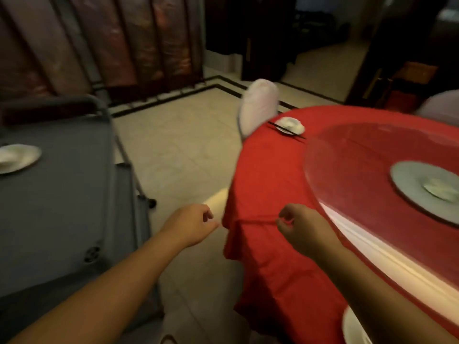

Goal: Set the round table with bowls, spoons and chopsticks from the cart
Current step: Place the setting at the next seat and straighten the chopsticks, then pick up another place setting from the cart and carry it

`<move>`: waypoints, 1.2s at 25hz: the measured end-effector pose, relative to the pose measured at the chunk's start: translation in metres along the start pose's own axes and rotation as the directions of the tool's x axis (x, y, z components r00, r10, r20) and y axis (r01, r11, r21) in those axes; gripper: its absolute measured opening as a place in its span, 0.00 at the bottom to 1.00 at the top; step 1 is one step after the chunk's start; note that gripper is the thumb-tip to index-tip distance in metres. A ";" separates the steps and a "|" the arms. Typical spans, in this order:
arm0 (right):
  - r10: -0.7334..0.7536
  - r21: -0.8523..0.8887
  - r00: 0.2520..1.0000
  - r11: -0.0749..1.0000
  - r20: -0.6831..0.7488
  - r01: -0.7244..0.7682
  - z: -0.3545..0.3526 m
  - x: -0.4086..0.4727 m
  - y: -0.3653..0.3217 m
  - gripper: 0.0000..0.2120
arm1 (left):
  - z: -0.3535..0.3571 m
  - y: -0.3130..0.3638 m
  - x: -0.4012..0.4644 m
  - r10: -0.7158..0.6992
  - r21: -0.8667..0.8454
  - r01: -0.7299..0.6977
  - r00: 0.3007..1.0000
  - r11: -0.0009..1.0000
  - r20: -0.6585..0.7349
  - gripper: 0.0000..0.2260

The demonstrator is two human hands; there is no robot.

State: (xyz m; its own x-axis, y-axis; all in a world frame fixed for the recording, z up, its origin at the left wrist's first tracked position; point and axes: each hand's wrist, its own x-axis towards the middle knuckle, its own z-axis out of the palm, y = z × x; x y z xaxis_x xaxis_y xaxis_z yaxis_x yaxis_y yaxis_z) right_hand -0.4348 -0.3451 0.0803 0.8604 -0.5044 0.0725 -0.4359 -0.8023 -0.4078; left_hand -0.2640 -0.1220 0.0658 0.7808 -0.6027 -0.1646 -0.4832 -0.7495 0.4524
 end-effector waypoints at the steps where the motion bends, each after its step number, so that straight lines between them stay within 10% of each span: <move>1: -0.074 0.001 0.997 0.997 0.029 0.074 0.010 0.021 -0.032 0.09 | -0.021 -0.025 0.000 -0.043 0.009 0.044 0.998 0.999 -0.041 0.16; 12: -0.601 0.034 0.718 0.775 0.351 0.632 0.158 0.167 -0.369 0.14 | -0.182 -0.309 -0.019 -0.506 -0.137 0.490 0.796 0.861 -0.332 0.16; 30: -0.780 0.223 0.276 0.464 0.561 0.858 0.377 0.469 -0.628 0.19 | -0.255 -0.504 0.132 -0.921 -0.347 0.875 0.233 0.338 -0.312 0.25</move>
State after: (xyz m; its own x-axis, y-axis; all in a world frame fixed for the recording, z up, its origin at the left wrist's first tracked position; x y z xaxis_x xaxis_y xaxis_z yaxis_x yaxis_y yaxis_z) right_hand 0.3416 0.0425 0.0271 0.7256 0.6660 -0.1729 0.5947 -0.7334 -0.3294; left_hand 0.1839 0.2463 0.0393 0.7503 0.6355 -0.1819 0.6568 -0.6857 0.3137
